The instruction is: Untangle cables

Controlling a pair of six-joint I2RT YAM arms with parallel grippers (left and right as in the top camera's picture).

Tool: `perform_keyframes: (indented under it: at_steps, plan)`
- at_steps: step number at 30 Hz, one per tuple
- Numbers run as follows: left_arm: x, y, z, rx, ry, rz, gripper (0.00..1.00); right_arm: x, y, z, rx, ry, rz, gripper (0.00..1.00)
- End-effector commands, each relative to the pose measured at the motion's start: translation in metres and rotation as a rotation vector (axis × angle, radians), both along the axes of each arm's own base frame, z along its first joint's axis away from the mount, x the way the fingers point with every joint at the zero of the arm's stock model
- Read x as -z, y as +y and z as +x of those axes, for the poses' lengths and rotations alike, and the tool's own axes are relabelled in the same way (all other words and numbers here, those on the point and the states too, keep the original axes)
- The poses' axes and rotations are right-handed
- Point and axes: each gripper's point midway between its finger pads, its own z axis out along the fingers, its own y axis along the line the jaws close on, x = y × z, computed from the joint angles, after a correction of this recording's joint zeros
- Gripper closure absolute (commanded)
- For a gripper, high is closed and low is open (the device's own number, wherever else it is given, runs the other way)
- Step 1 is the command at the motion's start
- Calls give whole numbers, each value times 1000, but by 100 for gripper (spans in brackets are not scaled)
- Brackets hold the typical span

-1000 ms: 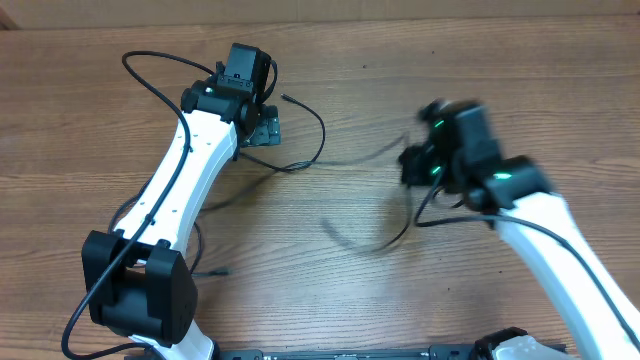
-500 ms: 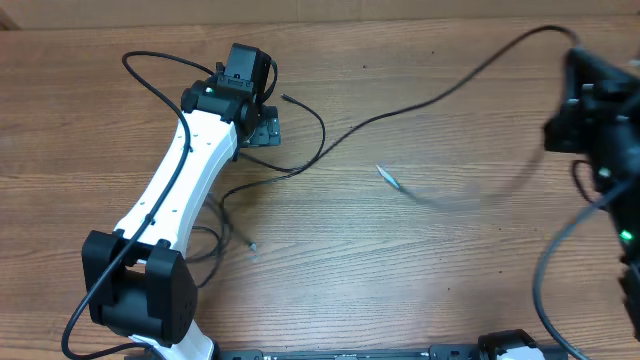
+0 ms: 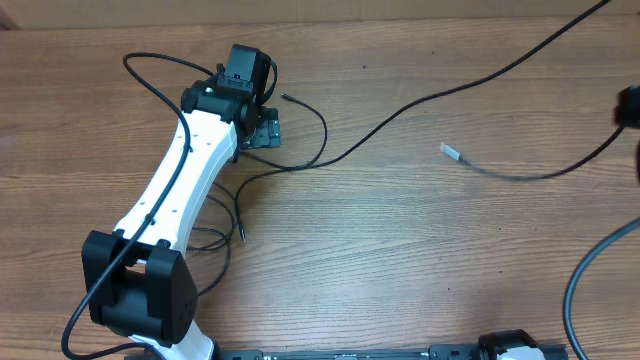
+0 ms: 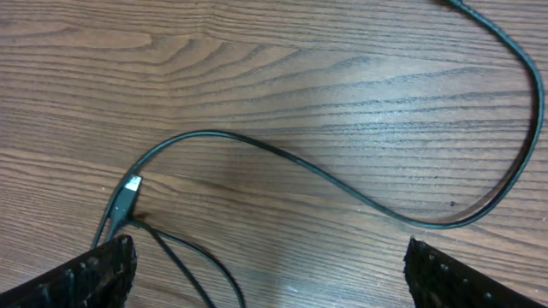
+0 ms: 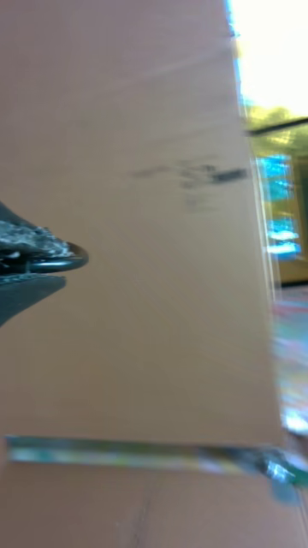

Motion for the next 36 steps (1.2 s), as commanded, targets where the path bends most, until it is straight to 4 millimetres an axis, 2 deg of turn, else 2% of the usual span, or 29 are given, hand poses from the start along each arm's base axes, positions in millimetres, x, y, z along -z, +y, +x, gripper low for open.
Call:
perform_keyframes:
  at_steps: [1, 7, 12, 15, 19, 22, 25, 29, 32, 36]
  plan:
    - [-12, -3, 4, 7, -31, -15, 0, -31, -22, -23, 128, -98, -18, 96]
    - [-12, -3, 4, 8, -32, -16, 0, -61, -45, -46, 252, -236, 47, 96]
    - [-12, -3, 4, 8, -33, -16, 0, -70, -52, -55, 296, -287, 74, 96]
    - [-12, -3, 4, 8, -33, -16, 0, -67, -55, -55, 310, -276, 78, 96]
    - [-12, -3, 4, 8, -33, -16, 0, -38, -53, -38, 288, -173, 145, 96]
    - [-12, -3, 4, 8, -33, -16, 1, -11, -50, -17, 268, -94, 243, 96]
    - [-12, -3, 4, 8, -33, -15, 0, 8, -43, 6, 237, -45, 322, 96]
    - [-12, -3, 4, 8, -33, -16, 0, 16, -15, 36, 67, -16, 408, 96]
    - [-12, -3, 4, 8, -33, -16, 0, 12, 1, 50, -36, -31, 468, 96]
    - [-12, -3, 4, 8, -33, -16, 1, -1, 12, 55, -120, -86, 548, 96]
